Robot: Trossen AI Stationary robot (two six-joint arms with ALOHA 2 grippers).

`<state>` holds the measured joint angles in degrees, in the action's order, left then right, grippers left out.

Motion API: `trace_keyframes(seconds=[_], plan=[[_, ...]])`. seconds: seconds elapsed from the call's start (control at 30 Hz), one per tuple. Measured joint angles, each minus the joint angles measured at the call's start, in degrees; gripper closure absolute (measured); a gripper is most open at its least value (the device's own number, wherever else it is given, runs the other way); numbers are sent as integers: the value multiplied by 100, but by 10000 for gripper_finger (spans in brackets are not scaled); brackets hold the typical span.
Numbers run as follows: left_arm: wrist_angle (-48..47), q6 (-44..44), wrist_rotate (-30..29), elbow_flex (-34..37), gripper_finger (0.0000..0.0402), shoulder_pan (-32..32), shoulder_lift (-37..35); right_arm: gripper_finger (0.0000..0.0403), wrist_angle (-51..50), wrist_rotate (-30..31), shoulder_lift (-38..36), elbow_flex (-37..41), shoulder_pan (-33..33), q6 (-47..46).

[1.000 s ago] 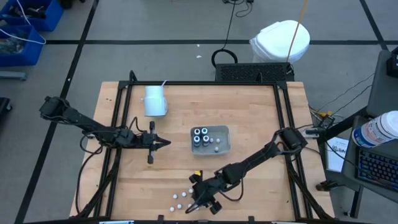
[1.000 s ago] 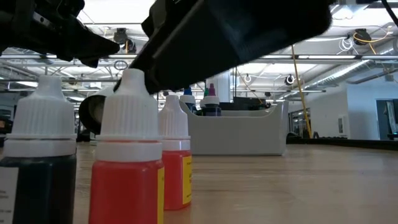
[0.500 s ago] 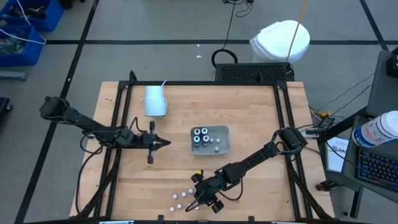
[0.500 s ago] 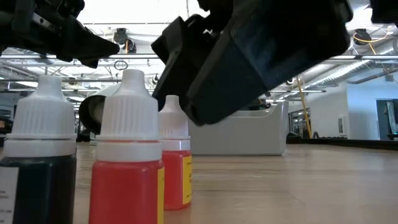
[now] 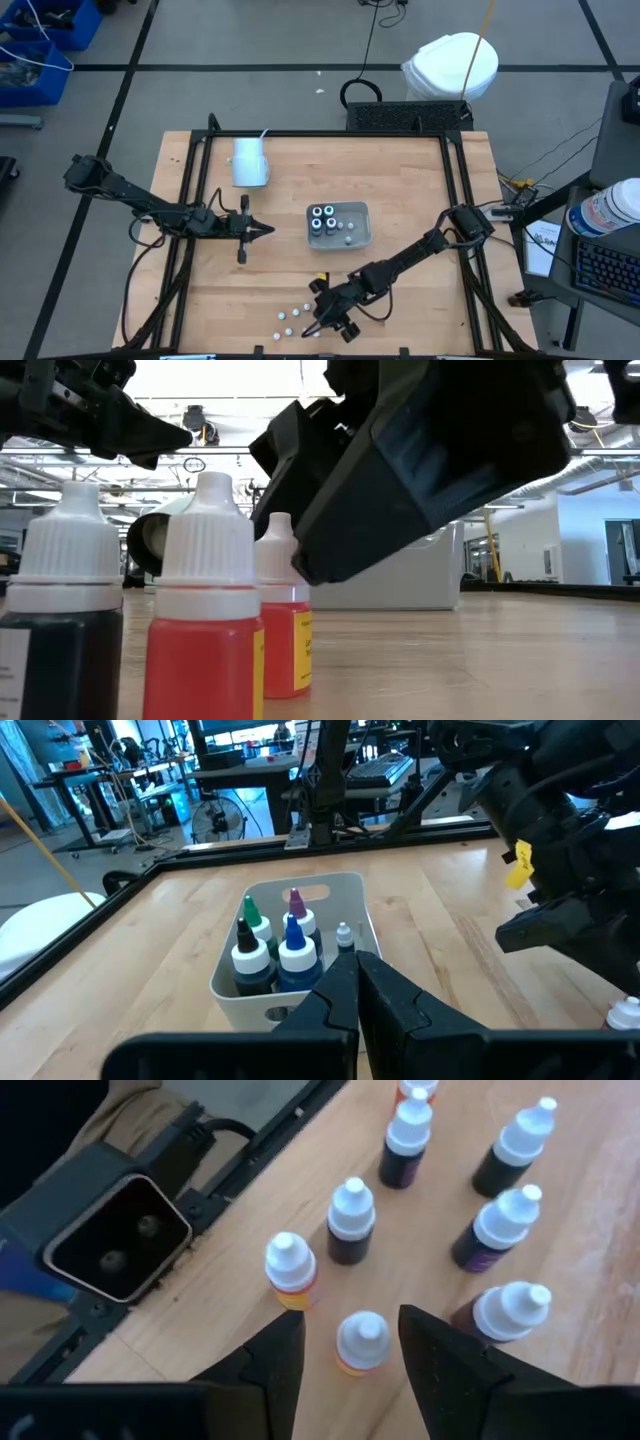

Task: Pick & Place food coloring
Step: Put the small orange food coloring bottle into the white container

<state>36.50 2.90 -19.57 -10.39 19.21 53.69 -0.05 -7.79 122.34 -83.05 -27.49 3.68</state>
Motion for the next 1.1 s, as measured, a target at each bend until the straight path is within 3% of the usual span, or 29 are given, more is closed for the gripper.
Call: trace_keyframes(seconds=[0.7,0.9,1.1], plan=[[-89,0,0,0,394,-1,0,352,-2,0,0,2,3,-6],[-124,0,-2,0,394,-1,-2,351,-278,37,-186,7,20,-296],[-172,0,-2,-2,394,1,0,352,-927,771,-817,7,42,-215]])
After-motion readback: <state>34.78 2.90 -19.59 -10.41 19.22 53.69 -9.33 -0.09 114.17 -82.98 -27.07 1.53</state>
